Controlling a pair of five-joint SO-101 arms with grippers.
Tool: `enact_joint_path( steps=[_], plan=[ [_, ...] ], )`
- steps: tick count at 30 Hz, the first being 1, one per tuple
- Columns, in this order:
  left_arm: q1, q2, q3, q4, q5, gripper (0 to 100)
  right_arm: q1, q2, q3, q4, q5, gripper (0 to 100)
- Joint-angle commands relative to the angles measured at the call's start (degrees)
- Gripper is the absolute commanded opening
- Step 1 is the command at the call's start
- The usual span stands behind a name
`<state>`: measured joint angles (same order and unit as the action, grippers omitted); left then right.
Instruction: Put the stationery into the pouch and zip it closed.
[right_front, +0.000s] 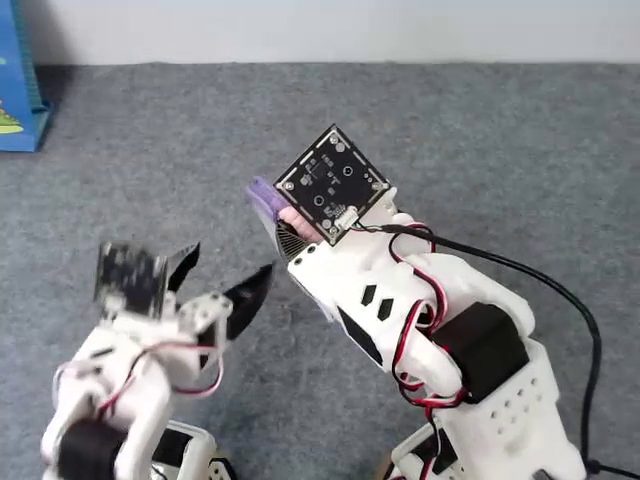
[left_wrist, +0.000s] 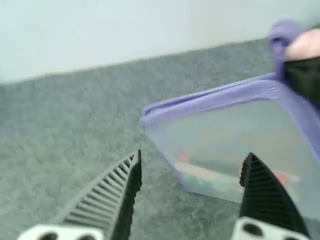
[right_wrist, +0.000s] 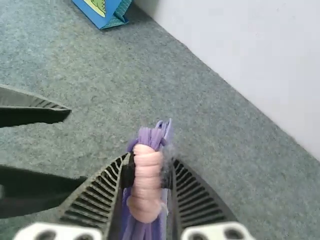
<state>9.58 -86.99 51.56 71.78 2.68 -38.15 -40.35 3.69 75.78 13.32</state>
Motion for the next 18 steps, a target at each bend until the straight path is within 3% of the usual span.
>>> enact_joint_path(
  steps=[1,8,18],
  plan=[
    [-0.09,-6.59,-1.71,3.69,-3.69,35,0.75,0.75,0.09,0.4,2.64,0.8],
    [-0.18,-9.67,-1.63,7.03,-6.77,37,0.48,0.84,3.6,-2.95,14.42,0.8],
    [-0.26,-9.93,-1.63,7.12,-8.44,37,-9.1,-6.11,6.15,6.37,19.16,0.8]
  ],
)
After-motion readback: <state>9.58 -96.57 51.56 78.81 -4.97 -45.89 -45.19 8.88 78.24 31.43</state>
